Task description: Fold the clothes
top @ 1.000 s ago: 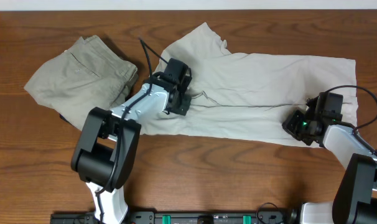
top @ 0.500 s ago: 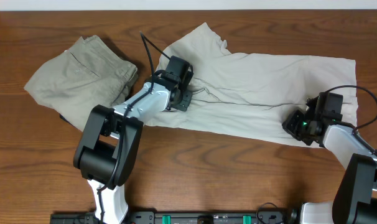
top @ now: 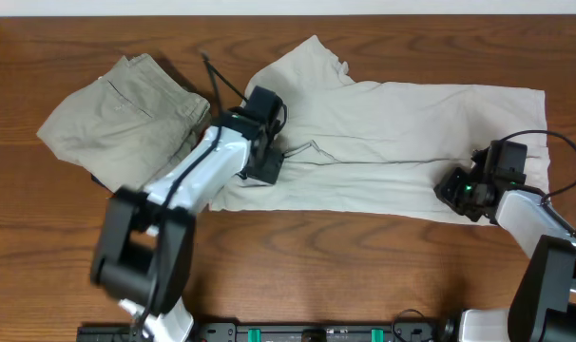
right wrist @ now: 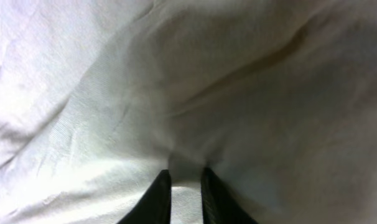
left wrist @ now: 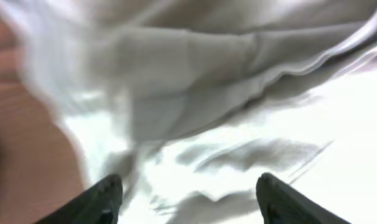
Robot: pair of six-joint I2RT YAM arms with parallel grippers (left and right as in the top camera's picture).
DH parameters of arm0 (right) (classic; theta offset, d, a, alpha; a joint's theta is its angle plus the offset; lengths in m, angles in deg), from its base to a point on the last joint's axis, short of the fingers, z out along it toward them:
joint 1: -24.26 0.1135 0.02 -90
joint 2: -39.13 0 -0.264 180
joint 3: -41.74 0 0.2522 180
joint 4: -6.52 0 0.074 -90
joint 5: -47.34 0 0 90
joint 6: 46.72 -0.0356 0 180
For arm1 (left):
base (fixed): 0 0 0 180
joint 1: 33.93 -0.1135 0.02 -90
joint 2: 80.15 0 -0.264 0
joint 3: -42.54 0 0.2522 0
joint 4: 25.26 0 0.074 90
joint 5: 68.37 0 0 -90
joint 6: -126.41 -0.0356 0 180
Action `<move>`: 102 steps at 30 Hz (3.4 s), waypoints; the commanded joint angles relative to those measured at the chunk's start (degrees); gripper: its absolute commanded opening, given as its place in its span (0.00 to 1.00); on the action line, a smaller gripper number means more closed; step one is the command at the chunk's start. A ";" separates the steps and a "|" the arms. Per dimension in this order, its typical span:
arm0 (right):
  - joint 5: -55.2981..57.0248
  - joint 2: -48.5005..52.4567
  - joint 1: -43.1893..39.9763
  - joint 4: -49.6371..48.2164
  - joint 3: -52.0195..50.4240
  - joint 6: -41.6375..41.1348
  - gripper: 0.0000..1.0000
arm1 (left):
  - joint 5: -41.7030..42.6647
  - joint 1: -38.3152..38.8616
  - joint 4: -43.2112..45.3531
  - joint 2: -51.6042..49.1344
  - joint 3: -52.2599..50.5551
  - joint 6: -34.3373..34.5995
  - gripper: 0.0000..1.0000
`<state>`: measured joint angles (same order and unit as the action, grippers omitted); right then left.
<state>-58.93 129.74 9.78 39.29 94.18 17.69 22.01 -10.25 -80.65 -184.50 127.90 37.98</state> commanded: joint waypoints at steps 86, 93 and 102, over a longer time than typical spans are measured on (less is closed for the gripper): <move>6.97 2.73 -26.40 17.59 7.93 4.76 0.01 | -7.04 -13.97 -13.62 3.54 -15.74 14.80 0.06; 26.58 2.78 -27.06 14.45 6.19 -3.43 0.01 | -7.06 -13.97 -14.12 3.54 -15.74 14.80 0.06; 15.78 2.73 -30.14 16.63 11.87 0.37 0.01 | -7.08 -13.97 -14.67 3.54 -15.74 14.80 0.06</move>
<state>-39.41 132.21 -19.51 54.76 102.68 16.58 16.44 -24.09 -94.79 -180.46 112.14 51.70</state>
